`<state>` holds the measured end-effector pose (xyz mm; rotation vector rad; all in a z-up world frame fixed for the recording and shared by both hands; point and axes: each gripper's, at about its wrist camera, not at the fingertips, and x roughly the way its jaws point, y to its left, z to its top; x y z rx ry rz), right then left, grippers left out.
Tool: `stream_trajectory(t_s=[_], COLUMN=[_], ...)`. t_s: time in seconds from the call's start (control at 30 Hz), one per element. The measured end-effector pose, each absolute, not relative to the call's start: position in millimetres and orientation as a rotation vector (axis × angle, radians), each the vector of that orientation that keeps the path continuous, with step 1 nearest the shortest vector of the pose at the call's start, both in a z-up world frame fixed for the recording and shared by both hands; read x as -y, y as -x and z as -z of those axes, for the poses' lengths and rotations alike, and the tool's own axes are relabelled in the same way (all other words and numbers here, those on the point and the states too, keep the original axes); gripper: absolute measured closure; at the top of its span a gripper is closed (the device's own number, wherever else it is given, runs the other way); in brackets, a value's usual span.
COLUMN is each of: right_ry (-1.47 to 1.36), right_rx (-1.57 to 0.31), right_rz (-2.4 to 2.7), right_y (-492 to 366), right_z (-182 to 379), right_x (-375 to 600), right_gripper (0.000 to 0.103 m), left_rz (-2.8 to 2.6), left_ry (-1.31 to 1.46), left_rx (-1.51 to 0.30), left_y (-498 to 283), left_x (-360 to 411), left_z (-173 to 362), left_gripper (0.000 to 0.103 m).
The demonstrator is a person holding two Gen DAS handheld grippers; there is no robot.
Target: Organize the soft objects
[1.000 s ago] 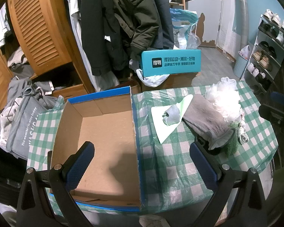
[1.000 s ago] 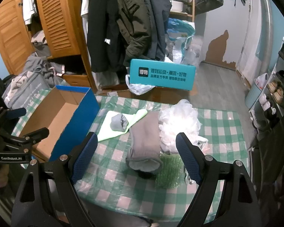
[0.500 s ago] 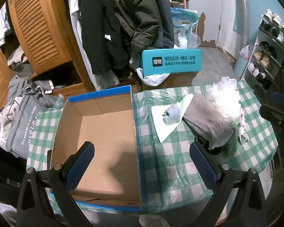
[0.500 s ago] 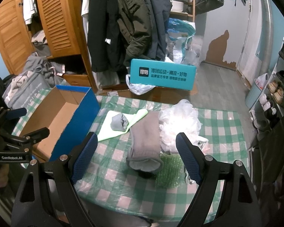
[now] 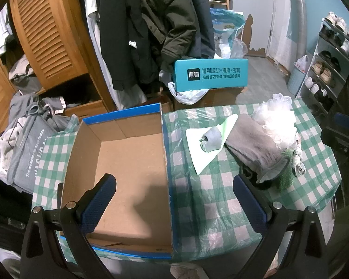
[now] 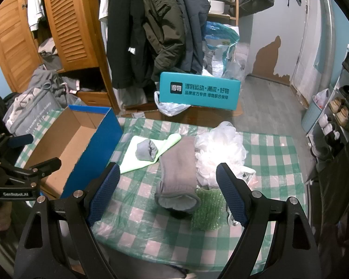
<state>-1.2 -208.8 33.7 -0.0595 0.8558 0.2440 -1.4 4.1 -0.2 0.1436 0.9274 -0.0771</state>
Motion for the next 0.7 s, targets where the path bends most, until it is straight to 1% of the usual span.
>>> stream_trajectory(t_s=[0.7], right_ry=[0.060], right_rx=[-0.859], right_rz=[-0.244], right_y=[3.8], right_z=[-30.0], right_x=[210.9], right_gripper=[0.019], left_rz=[0.080], left_ry=[-0.141], left_rx=[-0.934], left_y=[2.0], left_x=[-3.9], left_z=[1.8], left_gripper=[0.001])
